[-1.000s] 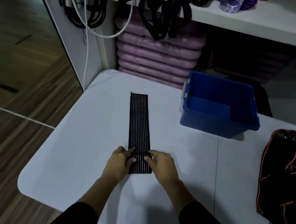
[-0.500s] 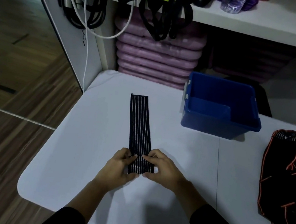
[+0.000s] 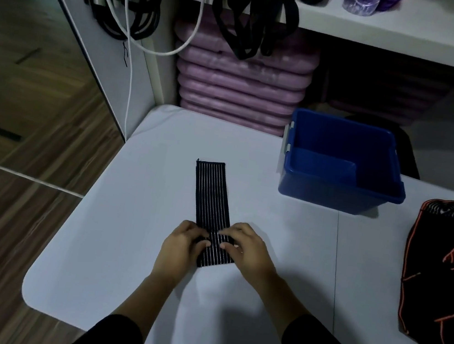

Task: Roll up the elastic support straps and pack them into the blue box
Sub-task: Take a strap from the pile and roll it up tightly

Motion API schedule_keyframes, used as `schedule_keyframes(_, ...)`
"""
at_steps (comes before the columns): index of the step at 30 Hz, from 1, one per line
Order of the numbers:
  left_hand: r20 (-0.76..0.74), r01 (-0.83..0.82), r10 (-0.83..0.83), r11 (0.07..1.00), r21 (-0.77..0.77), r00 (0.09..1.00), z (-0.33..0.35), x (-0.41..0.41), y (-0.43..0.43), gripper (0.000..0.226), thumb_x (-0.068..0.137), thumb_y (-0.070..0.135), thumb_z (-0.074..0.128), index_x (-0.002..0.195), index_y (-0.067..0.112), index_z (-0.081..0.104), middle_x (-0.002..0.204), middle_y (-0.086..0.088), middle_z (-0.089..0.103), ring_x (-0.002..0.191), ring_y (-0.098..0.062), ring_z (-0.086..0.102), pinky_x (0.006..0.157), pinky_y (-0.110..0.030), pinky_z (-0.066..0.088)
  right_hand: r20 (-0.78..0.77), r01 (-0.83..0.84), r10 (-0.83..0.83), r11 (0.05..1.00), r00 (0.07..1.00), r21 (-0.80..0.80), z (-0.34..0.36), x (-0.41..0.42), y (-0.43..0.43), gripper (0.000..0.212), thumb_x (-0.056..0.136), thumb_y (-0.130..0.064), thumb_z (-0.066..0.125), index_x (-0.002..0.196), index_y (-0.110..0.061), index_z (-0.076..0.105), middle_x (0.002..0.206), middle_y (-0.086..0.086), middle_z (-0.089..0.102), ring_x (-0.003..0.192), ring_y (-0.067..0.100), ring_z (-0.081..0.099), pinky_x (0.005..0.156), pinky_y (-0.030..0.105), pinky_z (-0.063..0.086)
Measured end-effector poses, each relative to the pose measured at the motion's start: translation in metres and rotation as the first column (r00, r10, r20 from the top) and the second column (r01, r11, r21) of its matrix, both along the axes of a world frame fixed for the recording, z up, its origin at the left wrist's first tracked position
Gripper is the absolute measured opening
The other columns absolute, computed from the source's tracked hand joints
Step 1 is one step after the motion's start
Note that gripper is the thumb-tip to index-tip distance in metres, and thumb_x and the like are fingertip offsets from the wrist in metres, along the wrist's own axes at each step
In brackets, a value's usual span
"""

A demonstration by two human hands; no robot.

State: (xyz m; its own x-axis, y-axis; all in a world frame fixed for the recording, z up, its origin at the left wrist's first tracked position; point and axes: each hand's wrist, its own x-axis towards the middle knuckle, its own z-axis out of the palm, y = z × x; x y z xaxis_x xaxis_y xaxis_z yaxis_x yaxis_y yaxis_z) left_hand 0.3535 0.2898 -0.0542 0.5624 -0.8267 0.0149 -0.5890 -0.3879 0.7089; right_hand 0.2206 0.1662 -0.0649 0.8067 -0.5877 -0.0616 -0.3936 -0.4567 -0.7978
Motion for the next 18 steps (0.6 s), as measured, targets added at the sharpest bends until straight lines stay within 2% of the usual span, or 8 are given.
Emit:
schedule_keyframes(3, -0.021, 0.118, -0.118, 0.992, 0.032, 0.993, -0.003, 0.004, 0.009, 0.057, 0.073, 0.056, 0.061, 0.113, 0.016, 0.066, 0.109, 0.008, 0.056, 0.096, -0.008, 0.057, 0.085, -0.025, 0.05, -0.062, -0.082, 0.085, 0.996, 0.994, 0.044, -0.001, -0.006, -0.007, 0.045, 0.081, -0.034, 0.071, 0.123, -0.02, 0.062, 0.133, -0.009, 0.046, 0.117, 0.006, 0.049, 0.089, 0.013, 0.043)
schedule_keyframes(5, 0.006, 0.196, -0.197, 0.978, 0.066, 0.98, -0.004, 0.008, 0.013, 0.071, 0.064, 0.054, 0.074, 0.123, 0.016, 0.06, 0.115, 0.009, 0.049, 0.106, -0.004, 0.049, 0.092, -0.018, 0.043, -0.096, -0.168, 0.172, 0.985, 0.981, 0.042, 0.001, -0.008, -0.013, 0.06, 0.075, -0.036, 0.076, 0.129, -0.018, 0.057, 0.138, -0.011, 0.037, 0.119, 0.002, 0.044, 0.09, 0.01, 0.041)
schedule_keyframes(7, 0.027, 0.236, -0.24, 0.966, 0.104, 0.97, -0.006, 0.011, 0.014, 0.076, 0.06, 0.045, 0.081, 0.126, 0.015, 0.057, 0.115, 0.006, 0.047, 0.108, -0.005, 0.048, 0.095, -0.018, 0.042, -0.118, -0.246, 0.249, 0.968, 0.961, 0.041, 0.006, -0.008, -0.017, 0.066, 0.073, -0.033, 0.079, 0.132, -0.016, 0.053, 0.128, -0.01, 0.04, 0.105, -0.003, 0.046, 0.087, 0.006, 0.038)
schedule_keyframes(9, -0.002, 0.238, -0.239, 0.965, 0.108, 0.971, -0.004, 0.013, 0.012, 0.074, 0.06, 0.046, 0.077, 0.124, 0.014, 0.059, 0.109, 0.007, 0.049, 0.101, -0.008, 0.053, 0.091, -0.023, 0.048, -0.141, -0.28, 0.283, 0.959, 0.949, 0.038, 0.01, -0.007, -0.02, 0.064, 0.076, -0.028, 0.077, 0.133, -0.014, 0.052, 0.118, -0.009, 0.044, 0.093, -0.004, 0.048, 0.083, 0.003, 0.037)
schedule_keyframes(10, -0.025, 0.23, -0.228, 0.968, 0.101, 0.973, -0.002, 0.015, 0.01, 0.07, 0.061, 0.047, 0.074, 0.121, 0.015, 0.061, 0.107, 0.008, 0.052, 0.097, -0.007, 0.055, 0.087, -0.023, 0.049, -0.141, -0.28, 0.281, 0.96, 0.949, 0.032, 0.012, -0.007, -0.021, 0.06, 0.077, -0.028, 0.075, 0.131, -0.014, 0.053, 0.116, -0.007, 0.047, 0.094, -0.002, 0.049, 0.084, 0.004, 0.038)
schedule_keyframes(12, -0.09, 0.185, -0.176, 0.977, 0.109, 0.98, 0.005, 0.019, 0.006, 0.057, 0.064, 0.047, 0.071, 0.114, 0.02, 0.065, 0.103, 0.008, 0.062, 0.088, -0.007, 0.059, 0.081, -0.02, 0.05, -0.126, -0.239, 0.241, 0.97, 0.962, 0.032, 0.017, -0.004, -0.022, 0.05, 0.08, -0.031, 0.071, 0.126, -0.016, 0.058, 0.111, -0.006, 0.053, 0.097, 0.003, 0.053, 0.087, 0.012, 0.044)
schedule_keyframes(15, -0.262, 0.066, -0.029, 0.989, 0.134, 0.965, 0.014, 0.026, -0.002, 0.029, 0.076, 0.04, 0.07, 0.102, 0.027, 0.067, 0.089, 0.003, 0.07, 0.076, -0.01, 0.063, 0.069, -0.016, 0.049, -0.125, -0.114, 0.124, 0.99, 0.984, 0.086, 0.024, 0.006, -0.023, 0.033, 0.087, -0.037, 0.061, 0.116, -0.02, 0.063, 0.102, -0.002, 0.063, 0.089, 0.011, 0.058, 0.084, 0.026, 0.049)
schedule_keyframes(18, -0.245, -0.039, 0.067, 0.992, 0.117, 0.967, 0.013, 0.028, -0.016, 0.029, 0.087, 0.039, 0.059, 0.106, 0.017, 0.064, 0.081, 0.001, 0.068, 0.071, -0.009, 0.061, 0.062, -0.012, 0.042, -0.092, 0.061, -0.048, 0.988, 0.995, 0.144, 0.026, 0.024, -0.022, 0.029, 0.091, -0.042, 0.055, 0.105, -0.018, 0.063, 0.089, 0.002, 0.067, 0.082, 0.015, 0.062, 0.08, 0.035, 0.051)
